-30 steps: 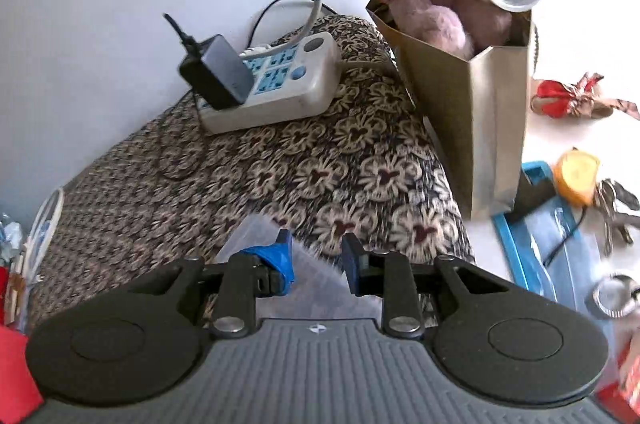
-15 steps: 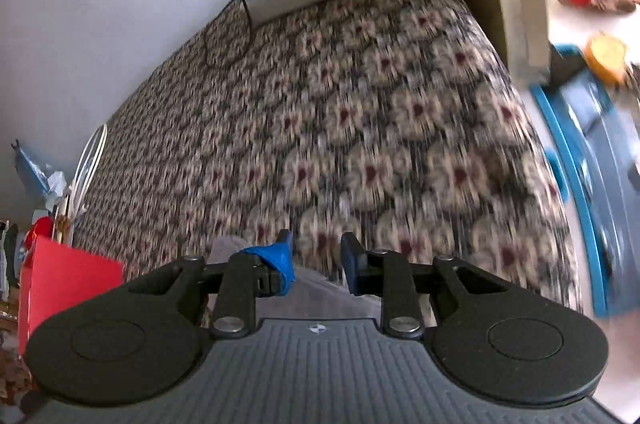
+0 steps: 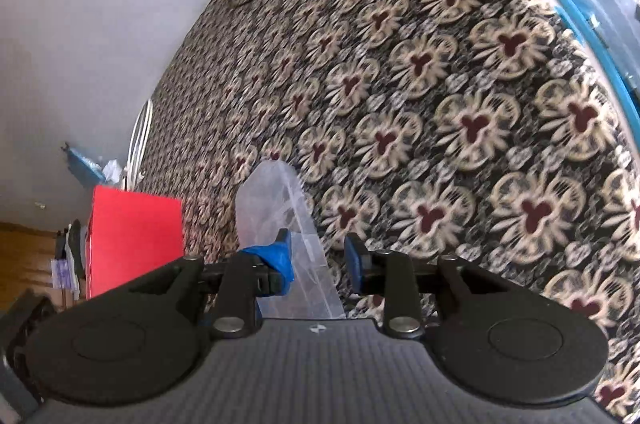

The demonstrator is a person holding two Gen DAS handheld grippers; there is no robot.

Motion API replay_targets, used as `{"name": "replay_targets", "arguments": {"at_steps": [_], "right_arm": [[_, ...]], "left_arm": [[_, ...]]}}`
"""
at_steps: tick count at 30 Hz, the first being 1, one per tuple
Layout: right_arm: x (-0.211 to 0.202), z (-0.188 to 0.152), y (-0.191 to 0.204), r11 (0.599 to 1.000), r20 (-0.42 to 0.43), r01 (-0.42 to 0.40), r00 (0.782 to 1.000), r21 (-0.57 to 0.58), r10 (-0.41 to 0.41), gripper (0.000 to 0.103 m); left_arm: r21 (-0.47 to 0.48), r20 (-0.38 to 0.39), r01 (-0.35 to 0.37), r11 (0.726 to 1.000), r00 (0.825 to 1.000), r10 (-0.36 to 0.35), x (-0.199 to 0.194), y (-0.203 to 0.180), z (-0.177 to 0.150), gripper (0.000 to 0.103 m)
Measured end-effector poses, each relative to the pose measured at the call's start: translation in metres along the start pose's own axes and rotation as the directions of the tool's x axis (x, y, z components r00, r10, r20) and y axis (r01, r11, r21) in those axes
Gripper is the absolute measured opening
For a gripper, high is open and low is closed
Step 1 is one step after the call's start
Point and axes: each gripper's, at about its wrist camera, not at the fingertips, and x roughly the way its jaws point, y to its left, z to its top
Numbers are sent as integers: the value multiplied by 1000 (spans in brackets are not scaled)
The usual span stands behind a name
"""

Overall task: Organize rigid objects
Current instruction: 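Lift the clear plastic box with the right gripper toward the red box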

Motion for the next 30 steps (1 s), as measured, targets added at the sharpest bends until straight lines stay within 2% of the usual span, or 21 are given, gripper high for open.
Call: {"name": "replay_targets", "arguments": {"at_steps": [11, 23, 30], "right_arm": [[14, -1, 34, 992, 66, 71, 996, -102, -64, 13], [16, -1, 31, 990, 63, 62, 997, -127, -54, 14], [9, 0, 33, 987, 79, 73, 995, -144, -63, 14]], "left_arm": [[3, 4, -71, 997, 997, 71, 0, -2, 6, 71], [14, -6, -118, 993, 993, 118, 8, -8, 11, 72], [-7, -12, -109, 994, 994, 108, 13, -9, 14, 72]]}}
